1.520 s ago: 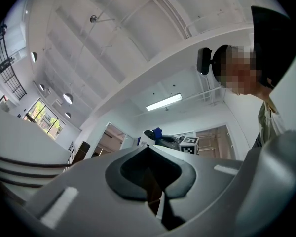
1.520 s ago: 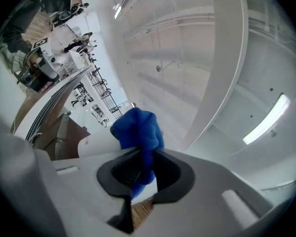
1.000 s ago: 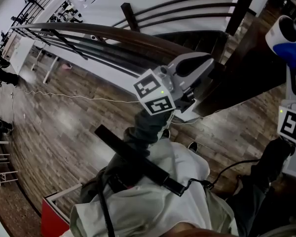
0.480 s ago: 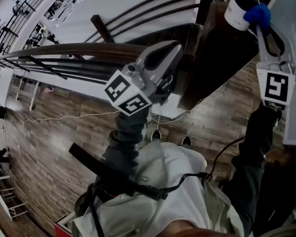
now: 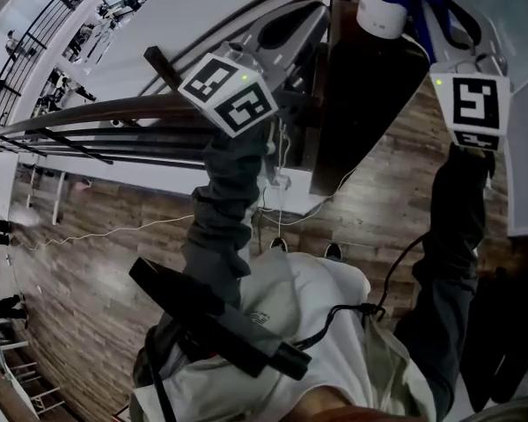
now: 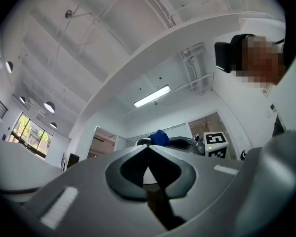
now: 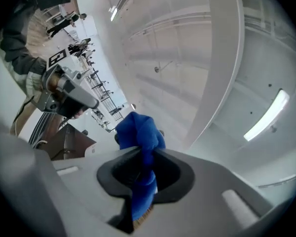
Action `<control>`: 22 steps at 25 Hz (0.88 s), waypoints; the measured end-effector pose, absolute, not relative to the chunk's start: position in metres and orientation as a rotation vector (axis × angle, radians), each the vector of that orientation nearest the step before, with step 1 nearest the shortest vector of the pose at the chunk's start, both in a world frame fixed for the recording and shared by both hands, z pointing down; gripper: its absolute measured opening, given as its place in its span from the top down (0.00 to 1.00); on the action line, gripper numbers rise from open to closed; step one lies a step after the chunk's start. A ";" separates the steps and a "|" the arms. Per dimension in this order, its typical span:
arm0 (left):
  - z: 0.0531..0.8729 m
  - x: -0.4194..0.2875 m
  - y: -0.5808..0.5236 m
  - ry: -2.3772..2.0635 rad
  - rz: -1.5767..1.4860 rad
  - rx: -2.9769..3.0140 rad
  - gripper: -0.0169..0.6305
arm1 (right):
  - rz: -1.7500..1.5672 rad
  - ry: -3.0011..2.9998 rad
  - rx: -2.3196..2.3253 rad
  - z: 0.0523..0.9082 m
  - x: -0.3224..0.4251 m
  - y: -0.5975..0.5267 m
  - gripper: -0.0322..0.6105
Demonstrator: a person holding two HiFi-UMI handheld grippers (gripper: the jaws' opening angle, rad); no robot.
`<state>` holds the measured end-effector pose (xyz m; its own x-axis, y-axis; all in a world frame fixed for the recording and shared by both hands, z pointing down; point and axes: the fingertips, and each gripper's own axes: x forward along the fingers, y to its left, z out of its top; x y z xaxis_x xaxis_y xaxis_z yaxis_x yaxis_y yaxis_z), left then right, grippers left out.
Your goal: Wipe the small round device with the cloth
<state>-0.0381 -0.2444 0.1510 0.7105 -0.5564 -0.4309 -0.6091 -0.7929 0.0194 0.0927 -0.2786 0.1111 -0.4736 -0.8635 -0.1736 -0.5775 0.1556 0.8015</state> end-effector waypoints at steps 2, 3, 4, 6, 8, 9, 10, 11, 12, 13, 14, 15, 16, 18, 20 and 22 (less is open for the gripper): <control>0.148 -0.030 -0.253 0.932 0.634 -2.797 0.98 | -1.249 -2.064 1.345 0.124 0.082 -0.274 0.87; 0.146 -0.026 -0.256 0.915 0.629 -2.801 0.98 | -1.254 -2.039 1.321 0.131 0.078 -0.269 0.87; 0.145 -0.022 -0.259 0.902 0.624 -2.803 0.98 | -1.249 -2.020 1.284 0.141 0.076 -0.264 0.87; 0.142 -0.017 -0.265 0.891 0.620 -2.810 0.98 | -1.213 -1.998 1.178 0.162 0.072 -0.257 0.87; 0.139 -0.014 -0.269 0.886 0.628 -2.814 0.98 | -1.186 -1.992 1.100 0.175 0.071 -0.252 0.87; 0.138 -0.012 -0.270 0.881 0.631 -2.816 0.98 | -1.181 -1.997 1.093 0.175 0.073 -0.252 0.87; 0.137 -0.010 -0.271 0.874 0.631 -2.819 0.98 | -1.176 -2.006 1.106 0.170 0.076 -0.253 0.87; 0.137 -0.008 -0.271 0.865 0.628 -2.821 0.98 | -1.175 -2.016 1.136 0.161 0.081 -0.255 0.87; 0.136 -0.006 -0.270 0.857 0.624 -2.822 0.98 | -1.177 -2.023 1.175 0.149 0.086 -0.258 0.87; 0.136 -0.005 -0.270 0.850 0.621 -2.823 0.98 | -1.182 -2.027 1.213 0.136 0.090 -0.261 0.87; 0.135 -0.004 -0.269 0.844 0.619 -2.824 0.98 | -1.189 -2.029 1.244 0.122 0.092 -0.265 0.87; 0.134 -0.003 -0.270 0.841 0.618 -2.824 0.98 | -1.198 -2.026 1.264 0.108 0.091 -0.269 0.87; 0.133 -0.002 -0.271 0.841 0.618 -2.825 0.98 | -1.209 -2.017 1.270 0.097 0.089 -0.273 0.87; 0.132 -0.002 -0.273 0.845 0.618 -2.827 0.98 | -1.232 -1.987 1.247 0.081 0.077 -0.282 0.87; 0.131 -0.003 -0.275 0.851 0.619 -2.826 0.98 | -1.267 -1.933 1.199 0.076 0.059 -0.290 0.87; 0.132 -0.004 -0.275 0.859 0.627 -2.822 0.98 | -1.334 -1.820 1.172 0.078 0.047 -0.292 0.87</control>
<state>-0.0043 -0.2754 0.1319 0.7524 -0.5048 -0.4231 -0.5570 -0.8305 0.0005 0.0469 -0.2925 0.0784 -0.4381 -0.8981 -0.0384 -0.3069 0.1093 0.9454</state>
